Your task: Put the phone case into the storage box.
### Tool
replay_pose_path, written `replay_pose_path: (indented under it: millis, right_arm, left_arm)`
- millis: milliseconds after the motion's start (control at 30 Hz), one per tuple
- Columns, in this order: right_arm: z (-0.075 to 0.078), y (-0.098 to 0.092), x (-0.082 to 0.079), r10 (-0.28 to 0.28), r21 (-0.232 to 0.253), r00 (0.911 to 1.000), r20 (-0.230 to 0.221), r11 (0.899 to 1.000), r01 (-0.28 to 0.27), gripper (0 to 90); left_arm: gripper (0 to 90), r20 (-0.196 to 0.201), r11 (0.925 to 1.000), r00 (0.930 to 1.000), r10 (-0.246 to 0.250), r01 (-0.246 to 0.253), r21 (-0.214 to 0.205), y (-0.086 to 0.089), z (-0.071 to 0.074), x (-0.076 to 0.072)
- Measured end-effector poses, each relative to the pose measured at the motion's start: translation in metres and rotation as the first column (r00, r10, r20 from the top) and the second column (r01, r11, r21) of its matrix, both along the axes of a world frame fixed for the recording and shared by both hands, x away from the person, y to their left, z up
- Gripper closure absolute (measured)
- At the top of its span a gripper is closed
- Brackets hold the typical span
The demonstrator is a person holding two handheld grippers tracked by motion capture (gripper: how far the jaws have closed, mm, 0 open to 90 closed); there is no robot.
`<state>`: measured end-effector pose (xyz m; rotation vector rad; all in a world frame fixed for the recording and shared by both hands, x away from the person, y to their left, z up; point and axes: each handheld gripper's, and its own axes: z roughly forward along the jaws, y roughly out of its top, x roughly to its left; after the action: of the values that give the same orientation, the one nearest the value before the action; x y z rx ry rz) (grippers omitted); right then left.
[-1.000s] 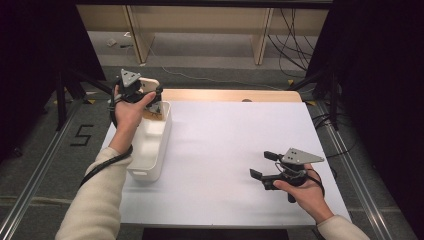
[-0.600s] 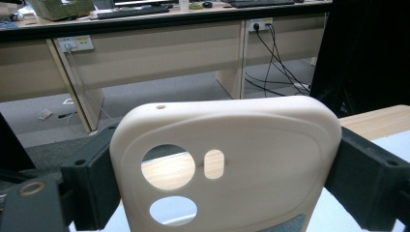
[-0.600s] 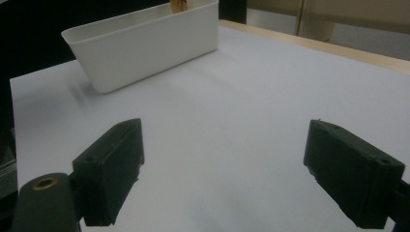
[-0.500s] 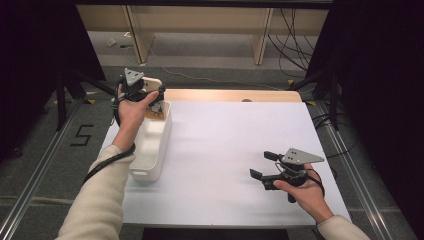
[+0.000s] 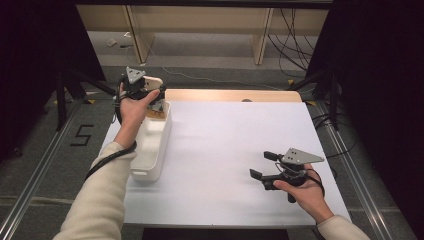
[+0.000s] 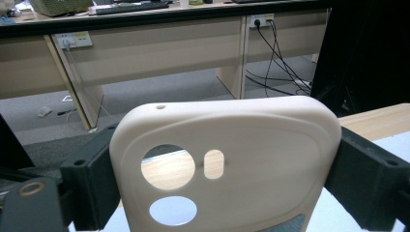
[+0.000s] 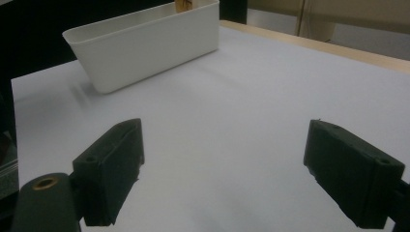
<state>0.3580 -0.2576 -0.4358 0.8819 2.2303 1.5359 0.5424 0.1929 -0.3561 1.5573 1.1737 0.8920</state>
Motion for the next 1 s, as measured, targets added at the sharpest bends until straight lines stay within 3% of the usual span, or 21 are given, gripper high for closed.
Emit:
replay_pose_path:
  millis: [1000]
  right_arm:
    - [0.0, 0.0, 0.0, 0.002, 0.002, 1.0, -0.001, 1.0, -0.002, 15.5]
  left_arm:
    - [10.5, -0.021, 0.9999, 0.9997, 0.014, -0.013, 0.002, 0.001, -0.005, 0.013]
